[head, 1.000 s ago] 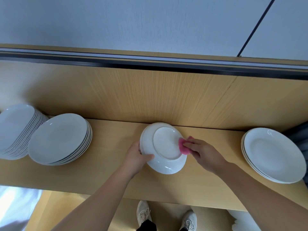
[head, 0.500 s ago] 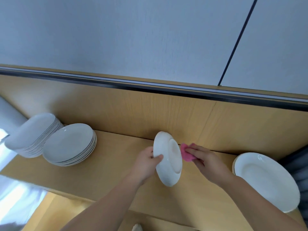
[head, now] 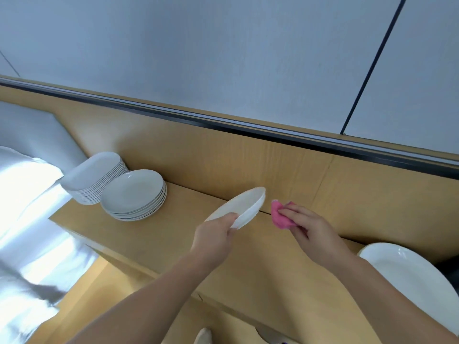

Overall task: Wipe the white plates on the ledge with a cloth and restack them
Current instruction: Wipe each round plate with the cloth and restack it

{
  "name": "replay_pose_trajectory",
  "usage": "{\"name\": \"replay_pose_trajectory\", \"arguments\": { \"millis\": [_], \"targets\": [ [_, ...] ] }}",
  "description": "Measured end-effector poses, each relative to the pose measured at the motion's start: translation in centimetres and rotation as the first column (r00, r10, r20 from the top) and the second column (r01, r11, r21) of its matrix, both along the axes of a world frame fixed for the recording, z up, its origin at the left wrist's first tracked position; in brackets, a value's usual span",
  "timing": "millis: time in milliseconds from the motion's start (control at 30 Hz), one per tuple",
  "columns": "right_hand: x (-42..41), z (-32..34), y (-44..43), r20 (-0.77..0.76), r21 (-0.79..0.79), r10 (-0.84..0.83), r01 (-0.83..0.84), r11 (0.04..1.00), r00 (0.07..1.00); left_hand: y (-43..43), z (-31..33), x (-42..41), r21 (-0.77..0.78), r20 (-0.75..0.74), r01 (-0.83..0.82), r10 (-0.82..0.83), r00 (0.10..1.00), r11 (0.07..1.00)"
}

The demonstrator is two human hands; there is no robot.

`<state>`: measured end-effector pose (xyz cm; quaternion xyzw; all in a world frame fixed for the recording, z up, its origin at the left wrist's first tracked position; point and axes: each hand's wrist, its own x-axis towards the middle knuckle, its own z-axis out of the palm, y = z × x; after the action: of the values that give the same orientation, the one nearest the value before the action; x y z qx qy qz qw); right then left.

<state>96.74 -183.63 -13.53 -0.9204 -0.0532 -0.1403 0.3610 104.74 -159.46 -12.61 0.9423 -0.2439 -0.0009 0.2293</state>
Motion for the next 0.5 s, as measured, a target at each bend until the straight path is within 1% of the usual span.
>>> {"name": "replay_pose_trajectory", "arguments": {
  "millis": [100,167,267,400,500],
  "targets": [
    [1.0,0.2,1.4,0.012,-0.008,0.039,-0.039,0.999,0.999,2.8,0.0,0.5,0.113,0.127,0.033,-0.047,0.991,0.993],
    [1.8,0.3,2.7,0.011,-0.021,0.053,-0.053,0.998,0.999,5.2,0.4,1.0,0.117,0.240,0.072,-0.098,0.966,0.991],
    [3.0,0.5,5.0,0.012,-0.035,0.069,-0.069,0.997,0.998,8.8,-0.4,2.7,0.124,0.418,0.125,-0.166,0.893,0.984],
    [5.3,1.0,8.2,0.027,-0.045,0.085,-0.083,0.995,0.996,12.8,-0.6,5.2,0.103,0.513,0.138,-0.172,0.841,0.985],
    [7.1,1.3,10.4,0.032,-0.056,0.090,-0.088,0.995,0.995,15.9,-0.4,7.5,0.140,0.498,0.134,-0.187,0.847,0.981]
  ]
}}
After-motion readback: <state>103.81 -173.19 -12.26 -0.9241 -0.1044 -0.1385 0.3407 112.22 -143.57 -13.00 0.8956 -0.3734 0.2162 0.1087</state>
